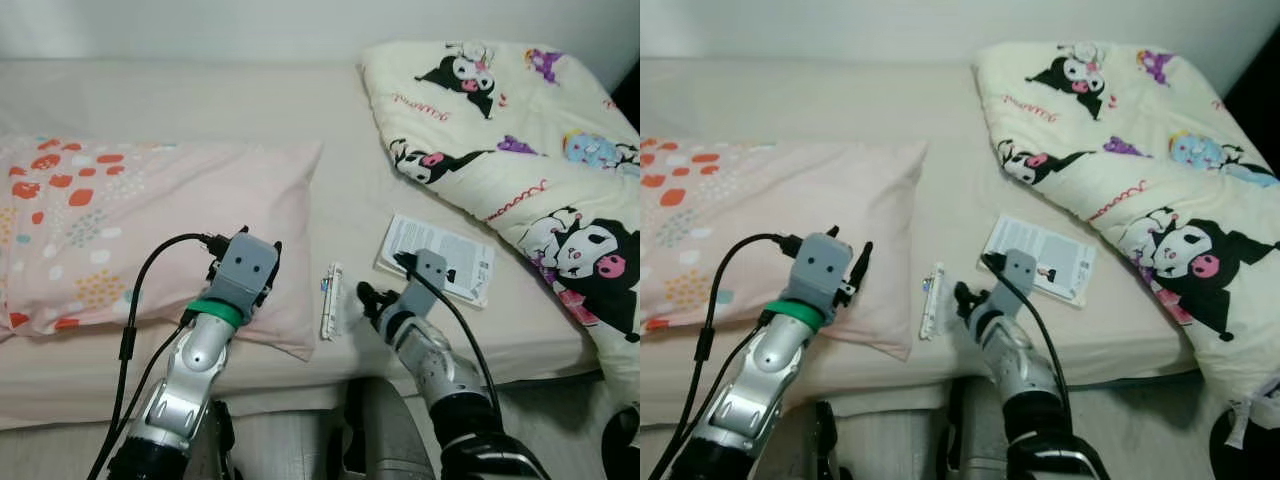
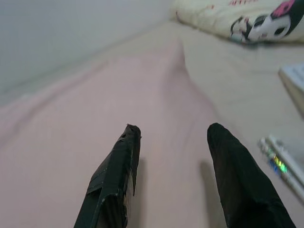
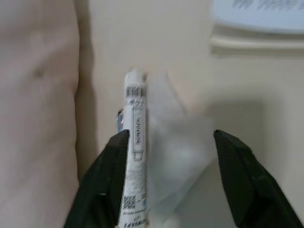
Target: Clean up the room
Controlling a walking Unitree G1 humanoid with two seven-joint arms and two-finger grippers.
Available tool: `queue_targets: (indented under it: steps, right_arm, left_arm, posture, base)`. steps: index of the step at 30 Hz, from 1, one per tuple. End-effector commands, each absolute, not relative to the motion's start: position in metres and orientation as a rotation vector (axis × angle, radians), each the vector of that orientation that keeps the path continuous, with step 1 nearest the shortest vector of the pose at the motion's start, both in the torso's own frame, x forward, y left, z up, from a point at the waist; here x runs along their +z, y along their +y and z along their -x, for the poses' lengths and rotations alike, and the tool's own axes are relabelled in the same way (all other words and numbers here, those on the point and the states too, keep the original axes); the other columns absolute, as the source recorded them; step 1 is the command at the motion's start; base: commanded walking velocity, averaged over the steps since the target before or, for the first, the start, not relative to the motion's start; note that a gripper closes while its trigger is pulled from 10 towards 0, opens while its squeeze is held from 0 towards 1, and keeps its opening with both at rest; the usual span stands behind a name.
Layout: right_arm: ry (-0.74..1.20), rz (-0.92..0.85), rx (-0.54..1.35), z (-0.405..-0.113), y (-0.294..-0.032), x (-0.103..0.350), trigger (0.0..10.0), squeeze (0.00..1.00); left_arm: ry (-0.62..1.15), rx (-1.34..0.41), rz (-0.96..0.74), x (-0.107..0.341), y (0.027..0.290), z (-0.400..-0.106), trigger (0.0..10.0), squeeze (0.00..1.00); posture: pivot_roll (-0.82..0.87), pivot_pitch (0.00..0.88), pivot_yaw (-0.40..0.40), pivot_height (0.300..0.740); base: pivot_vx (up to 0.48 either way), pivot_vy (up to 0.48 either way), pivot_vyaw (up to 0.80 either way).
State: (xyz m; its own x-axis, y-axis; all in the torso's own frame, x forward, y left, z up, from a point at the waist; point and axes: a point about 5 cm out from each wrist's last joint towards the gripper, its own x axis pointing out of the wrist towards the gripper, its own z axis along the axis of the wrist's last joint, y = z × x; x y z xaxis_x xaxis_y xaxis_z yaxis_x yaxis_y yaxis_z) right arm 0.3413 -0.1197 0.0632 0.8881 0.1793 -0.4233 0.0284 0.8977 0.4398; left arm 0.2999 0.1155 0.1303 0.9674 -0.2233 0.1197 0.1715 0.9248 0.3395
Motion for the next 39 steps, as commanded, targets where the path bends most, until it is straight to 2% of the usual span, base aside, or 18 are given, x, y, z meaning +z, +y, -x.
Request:
queue_targets:
  steps: [1,6,7,8,9,16,17,18,19,20,33,39]
  right_arm:
    - [0.52,-0.437,0.074,-0.336,-0.12,0.051,10.0,1.0]
    - [0.551,-0.403,0.147,-0.338,-0.115,0.049,10.0,1.0]
    - [0.567,-0.369,0.155,-0.337,-0.115,0.047,10.0,0.58]
    - [0.567,-0.369,0.155,-0.337,-0.115,0.047,10.0,0.58]
    - [0.581,-0.325,0.152,-0.337,-0.118,0.044,10.0,0.0]
    - [0.598,-0.243,0.178,-0.338,-0.121,0.04,10.0,0.0]
    - [0.599,-0.24,0.176,-0.338,-0.122,0.039,4.0,0.0]
    - [0.599,-0.24,0.176,-0.338,-0.122,0.039,4.0,0.0]
    - [0.6,-0.237,0.172,-0.338,-0.123,0.039,1.1,0.0]
    - [0.6,-0.236,0.168,-0.339,-0.124,0.039,0.0,0.0]
    - [0.553,-0.28,0.245,-0.347,-0.122,0.05,0.0,0.0]
    - [0.498,-0.321,0.336,-0.354,-0.118,0.064,0.0,0.0]
  left_arm:
    - [-0.124,-0.2,-0.34,0.124,0.119,-0.296,10.0,0.0]
    - [-0.113,-0.193,-0.343,0.124,0.122,-0.292,10.0,0.0]
    - [-0.111,-0.19,-0.344,0.124,0.122,-0.289,10.0,0.0]
    - [-0.111,-0.19,-0.344,0.124,0.122,-0.289,10.0,0.0]
    - [-0.107,-0.184,-0.345,0.125,0.124,-0.287,10.0,0.0]
    - [-0.089,-0.15,-0.359,0.127,0.134,-0.278,10.0,0.0]
    - [-0.086,-0.144,-0.362,0.127,0.136,-0.277,10.0,0.0]
    - [-0.086,-0.144,-0.362,0.127,0.136,-0.277,10.0,0.0]
    - [-0.083,-0.138,-0.365,0.127,0.137,-0.276,10.0,0.0]
    - [-0.08,-0.134,-0.367,0.127,0.138,-0.275,10.0,0.0]
    - [-0.062,-0.112,-0.373,0.129,0.142,-0.269,10.0,0.0]
    - [-0.069,-0.099,-0.365,0.131,0.14,-0.276,10.0,0.0]
  posture:
    - [-0.04,0.197,0.015,0.6]
    - [-0.04,0.231,0.007,0.6]
    - [-0.03,0.254,0.001,0.6]
    - [-0.03,0.254,0.001,0.6]
    - [-0.02,0.269,0.0,0.6]
    - [0.02,0.303,0.0,0.6]
    - [0.03,0.309,0.001,0.6]
    - [0.03,0.309,0.001,0.6]
    - [0.03,0.309,0.001,0.6]
    - [0.04,0.311,0.001,0.6]
    - [0.07,0.304,0.001,0.6]
    - [0.05,0.269,-0.009,0.6]
  base:
    - [0.0,0.0,0.0]
    - [0.0,0.0,0.0]
    - [0.0,0.0,0.0]
    - [0.0,0.0,0.0]
    - [0.0,0.0,0.0]
    - [0.0,0.0,0.0]
    - [0.0,0.0,0.0]
    - [0.0,0.0,0.0]
    - [0.0,0.0,0.0]
    - [0.0,0.0,0.0]
    - [0.0,0.0,0.0]
    - [0.0,0.0,0.0]
